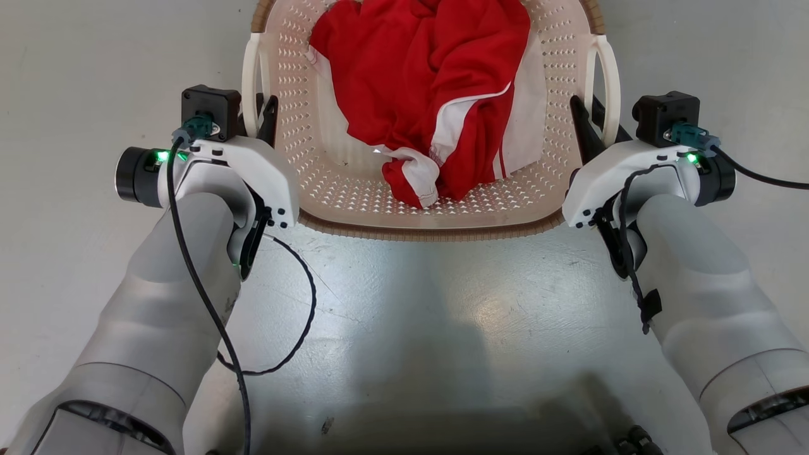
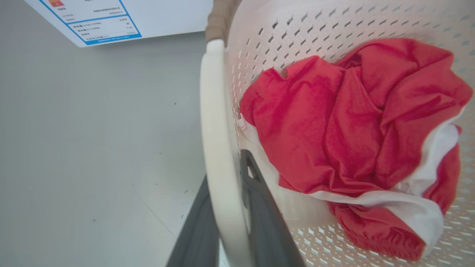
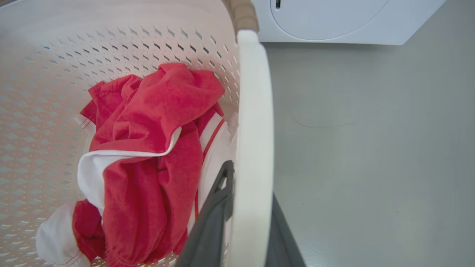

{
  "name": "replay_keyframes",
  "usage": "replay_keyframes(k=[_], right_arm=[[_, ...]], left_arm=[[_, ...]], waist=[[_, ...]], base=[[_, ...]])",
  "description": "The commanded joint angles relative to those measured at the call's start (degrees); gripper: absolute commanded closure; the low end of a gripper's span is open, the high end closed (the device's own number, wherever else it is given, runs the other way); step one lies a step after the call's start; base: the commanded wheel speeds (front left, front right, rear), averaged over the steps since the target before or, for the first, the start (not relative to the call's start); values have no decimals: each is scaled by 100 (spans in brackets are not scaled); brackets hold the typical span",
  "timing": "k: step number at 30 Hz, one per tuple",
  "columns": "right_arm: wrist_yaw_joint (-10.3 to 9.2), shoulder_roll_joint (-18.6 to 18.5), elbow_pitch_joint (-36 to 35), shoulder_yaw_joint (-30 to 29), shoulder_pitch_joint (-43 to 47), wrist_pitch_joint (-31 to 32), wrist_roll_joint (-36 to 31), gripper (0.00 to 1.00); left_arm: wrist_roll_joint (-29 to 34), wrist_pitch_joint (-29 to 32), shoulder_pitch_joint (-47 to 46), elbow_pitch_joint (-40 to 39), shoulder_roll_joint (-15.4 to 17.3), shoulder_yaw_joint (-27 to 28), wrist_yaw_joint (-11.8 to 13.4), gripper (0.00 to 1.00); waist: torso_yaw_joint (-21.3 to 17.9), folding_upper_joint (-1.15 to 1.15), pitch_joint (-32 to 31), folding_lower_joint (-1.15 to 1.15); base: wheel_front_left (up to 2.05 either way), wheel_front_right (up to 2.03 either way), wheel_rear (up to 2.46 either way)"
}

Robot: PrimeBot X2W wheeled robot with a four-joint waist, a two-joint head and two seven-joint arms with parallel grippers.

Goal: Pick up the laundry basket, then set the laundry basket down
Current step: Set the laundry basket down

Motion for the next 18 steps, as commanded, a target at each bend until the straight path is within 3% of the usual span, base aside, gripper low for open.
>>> replay_keyframes(k=[1, 11, 12, 13, 14, 15, 18], right_arm=[[87, 115, -71, 89, 186, -81, -106, 100], [87, 115, -4, 79, 194, -81, -52, 100], [87, 115, 22, 65, 192, -81, -48, 89], [87, 115, 64, 42, 185, -81, -52, 65], [87, 115, 114, 12, 180, -81, -44, 0], [87, 115, 193, -29, 178, -81, -16, 0], [87, 115, 293, -30, 144, -81, 6, 0]], left_arm=[[114, -28, -43, -6, 179, 95, -54, 100], [253, -28, -63, 99, 158, 210, -99, 100], [254, -28, -66, 127, 149, 223, -104, 100], [254, -28, -74, 150, 141, 238, -106, 65], [256, -28, -80, 180, 131, 250, -104, 24], [259, -28, -78, 248, 117, 247, -102, 0], [266, -28, -100, 408, 72, 239, -104, 0]], waist=[[-2, 0, -3, 0], [-29, 0, 22, 0], [-29, 0, 28, 0], [-30, 0, 33, 0], [-29, 0, 38, 0], [-28, 0, 42, 0], [-21, 0, 53, 0]], base=[[0, 0, 0], [0, 0, 0], [0, 0, 0], [0, 0, 0], [0, 0, 0], [0, 0, 0], [0, 0, 0]])
